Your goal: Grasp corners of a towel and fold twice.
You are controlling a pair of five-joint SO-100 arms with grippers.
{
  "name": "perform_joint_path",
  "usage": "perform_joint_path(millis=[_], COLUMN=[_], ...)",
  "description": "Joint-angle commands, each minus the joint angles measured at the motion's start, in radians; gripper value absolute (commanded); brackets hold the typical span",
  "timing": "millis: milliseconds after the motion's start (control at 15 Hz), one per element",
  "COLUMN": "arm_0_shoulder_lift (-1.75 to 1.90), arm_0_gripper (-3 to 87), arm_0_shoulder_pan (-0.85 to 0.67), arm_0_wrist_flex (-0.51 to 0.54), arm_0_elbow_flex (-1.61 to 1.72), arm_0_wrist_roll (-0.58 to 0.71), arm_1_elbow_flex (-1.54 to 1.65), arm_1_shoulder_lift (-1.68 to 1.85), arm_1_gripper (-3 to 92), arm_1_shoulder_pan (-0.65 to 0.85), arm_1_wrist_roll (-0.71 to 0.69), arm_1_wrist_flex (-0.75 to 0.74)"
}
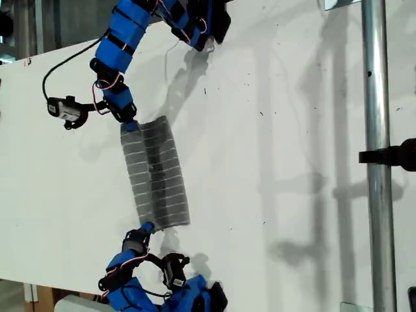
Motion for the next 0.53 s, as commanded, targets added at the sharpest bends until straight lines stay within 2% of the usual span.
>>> perform_joint_path(millis=[0,267,467], arm_0_shoulder_lift=[0.100,0.091,0.071], arm_0_gripper=[-2.8,-2.7,-2.1], arm_0_shoulder_pan=[0.061,0.132,0.140], arm_0_wrist_flex=[-0.118,-0.345,-0.439], arm_0_elbow_flex=[0.161,0.371,0.449], arm_0_wrist_roll=[-0.067,-0.158,-0.173], arm_1_elbow_flex=[0.104,0.225,0.198], arm_1_shoulder_lift=[0.078,0.017,-0.117], arm_1_gripper=[-0.3,-0.3,-0.3], arm_1_shoulder_pan=[-0.026,-0.032,-0.026], arm_1_wrist_roll=[0.040,0.080,0.080], arm_1_wrist_flex=[-0.040,-0.155,-0.229])
